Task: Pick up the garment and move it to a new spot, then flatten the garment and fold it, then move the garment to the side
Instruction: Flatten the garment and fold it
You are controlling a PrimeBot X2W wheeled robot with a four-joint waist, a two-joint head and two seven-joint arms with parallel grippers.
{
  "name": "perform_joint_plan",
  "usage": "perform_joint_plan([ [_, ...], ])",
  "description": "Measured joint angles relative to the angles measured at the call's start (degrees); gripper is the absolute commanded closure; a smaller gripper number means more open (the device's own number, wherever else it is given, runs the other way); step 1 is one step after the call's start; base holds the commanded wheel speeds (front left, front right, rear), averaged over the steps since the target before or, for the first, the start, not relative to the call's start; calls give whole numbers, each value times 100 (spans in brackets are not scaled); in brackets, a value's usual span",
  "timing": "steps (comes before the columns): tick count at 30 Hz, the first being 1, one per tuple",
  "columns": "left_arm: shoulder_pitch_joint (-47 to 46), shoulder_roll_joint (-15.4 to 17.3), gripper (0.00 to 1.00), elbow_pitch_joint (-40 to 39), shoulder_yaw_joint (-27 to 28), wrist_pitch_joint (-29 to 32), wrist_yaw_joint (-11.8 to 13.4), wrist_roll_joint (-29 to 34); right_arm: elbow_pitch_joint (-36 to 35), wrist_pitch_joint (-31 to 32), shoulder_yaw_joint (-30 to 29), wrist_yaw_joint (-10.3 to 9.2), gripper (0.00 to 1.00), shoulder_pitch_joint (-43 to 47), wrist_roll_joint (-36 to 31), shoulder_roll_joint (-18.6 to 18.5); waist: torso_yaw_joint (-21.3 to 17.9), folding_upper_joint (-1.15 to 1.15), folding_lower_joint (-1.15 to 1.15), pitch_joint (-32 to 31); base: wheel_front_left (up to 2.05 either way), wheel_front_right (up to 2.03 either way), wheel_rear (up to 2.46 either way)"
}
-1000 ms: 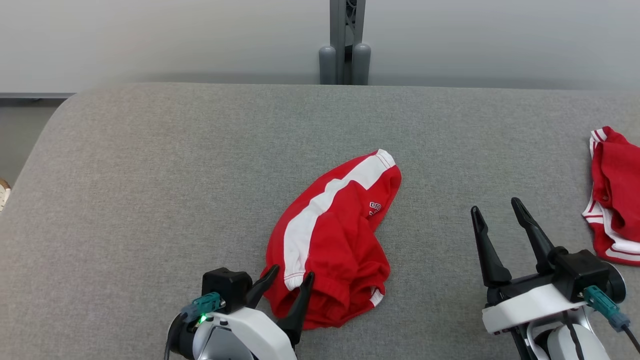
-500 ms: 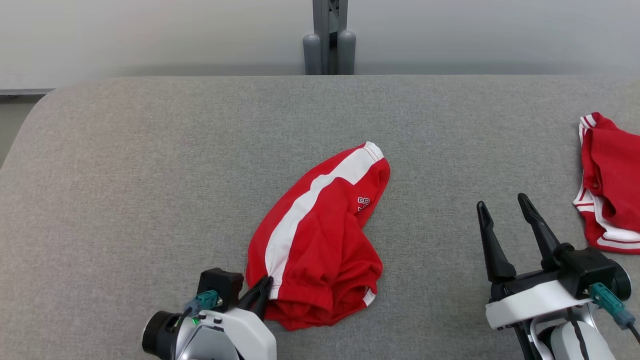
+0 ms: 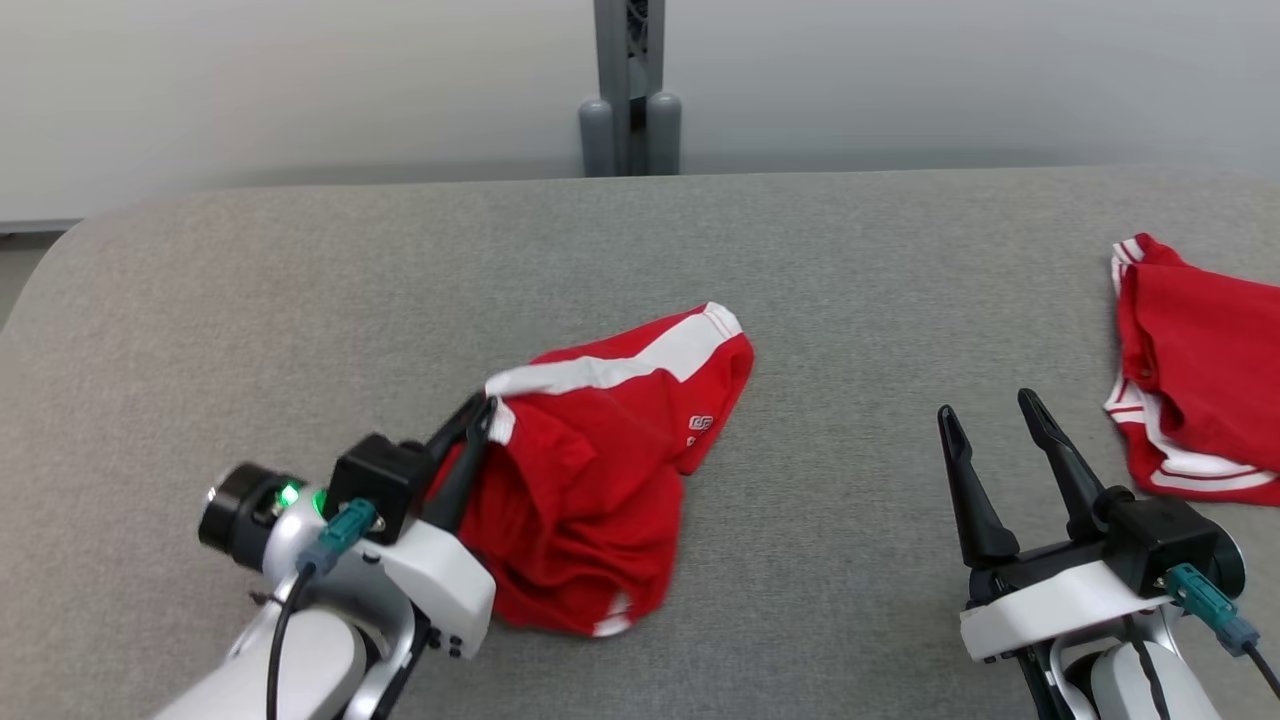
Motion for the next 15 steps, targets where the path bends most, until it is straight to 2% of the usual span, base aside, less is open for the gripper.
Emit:
perform_joint_plan([
  [11,-1412,349,100,-38,-115,372,-805,455,35,0,27,0,0,61,80,-1,-685,0,0,-242,0,0,0],
  [15,-1967,363,100,-14,-181,519,-1115,617,44,0,44,0,0,92,100,-1,-1020,0,0,-317,0,0,0],
])
